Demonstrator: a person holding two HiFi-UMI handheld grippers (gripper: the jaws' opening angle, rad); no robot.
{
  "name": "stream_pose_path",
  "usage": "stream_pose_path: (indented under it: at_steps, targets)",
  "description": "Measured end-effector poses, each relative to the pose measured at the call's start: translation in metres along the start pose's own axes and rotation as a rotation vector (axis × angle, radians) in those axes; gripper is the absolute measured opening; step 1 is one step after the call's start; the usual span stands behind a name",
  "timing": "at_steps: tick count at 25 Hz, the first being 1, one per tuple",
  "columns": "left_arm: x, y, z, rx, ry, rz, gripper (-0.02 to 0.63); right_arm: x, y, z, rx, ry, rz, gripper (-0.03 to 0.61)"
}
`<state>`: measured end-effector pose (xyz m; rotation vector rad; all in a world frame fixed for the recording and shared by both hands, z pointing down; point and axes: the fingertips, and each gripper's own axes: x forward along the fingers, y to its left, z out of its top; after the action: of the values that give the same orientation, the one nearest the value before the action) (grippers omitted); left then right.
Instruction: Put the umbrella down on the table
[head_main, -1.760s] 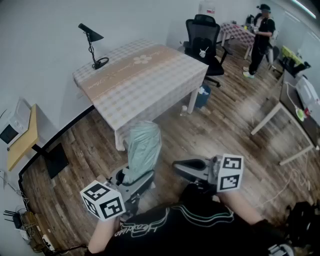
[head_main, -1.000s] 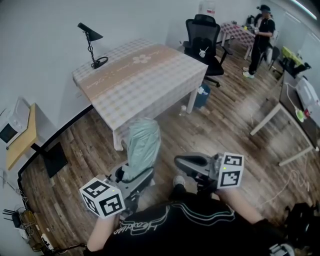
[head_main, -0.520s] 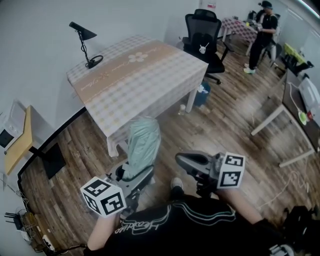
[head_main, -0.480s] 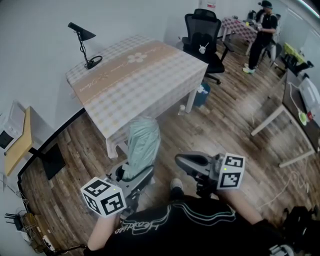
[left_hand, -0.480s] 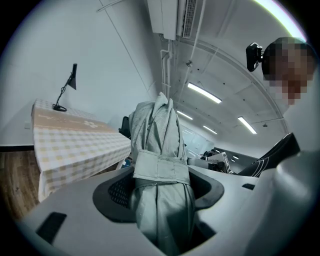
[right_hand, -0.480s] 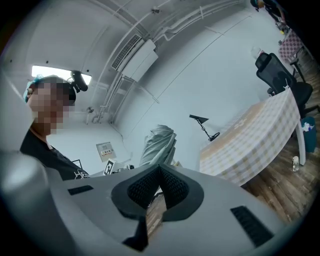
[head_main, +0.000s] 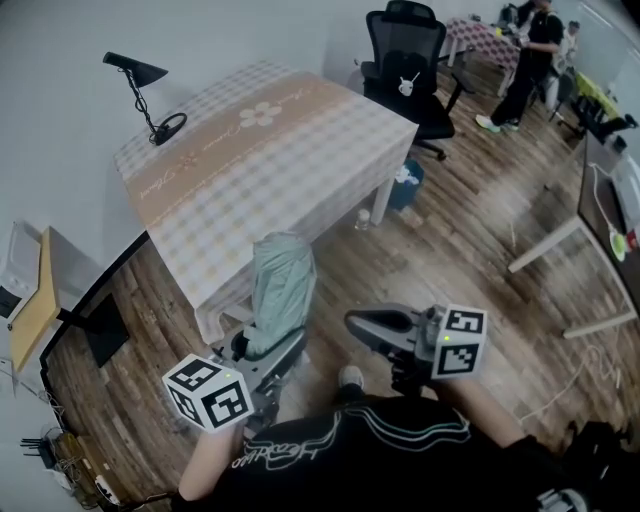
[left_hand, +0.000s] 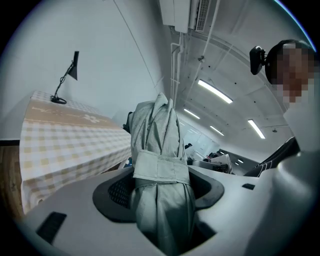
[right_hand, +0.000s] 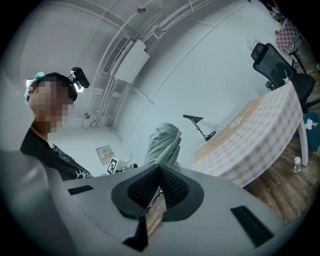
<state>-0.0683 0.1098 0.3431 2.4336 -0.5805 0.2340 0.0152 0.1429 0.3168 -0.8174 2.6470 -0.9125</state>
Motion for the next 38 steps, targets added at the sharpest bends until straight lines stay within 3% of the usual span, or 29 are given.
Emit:
stream_pose_path:
  at_steps: [13, 22, 27, 33, 38]
  targets:
    - [0.094, 0.022, 0.042, 0.000, 0.022, 0.033, 0.267, -0.023, -0.084, 0.057, -0.006, -0.013, 0.003, 0.012]
    - [0.110, 0.019, 0.063, 0.013, 0.010, 0.035, 0.267, -0.027, -0.092, 0.080, -0.024, -0.035, 0.036, 0.012]
    - [0.075, 0.027, 0.066, -0.018, -0.001, 0.028, 0.267, -0.006, -0.069, 0.070, -0.023, -0.048, 0.015, 0.012]
    - [0.126, 0.043, 0.070, -0.040, 0.021, 0.044, 0.267, -0.019, -0.122, 0.082, 0.019, -0.042, 0.015, 0.012]
    - [0.135, 0.066, 0.079, -0.060, 0.030, 0.045, 0.267, -0.001, -0.141, 0.088, 0.034, -0.024, 0.010, 0.012]
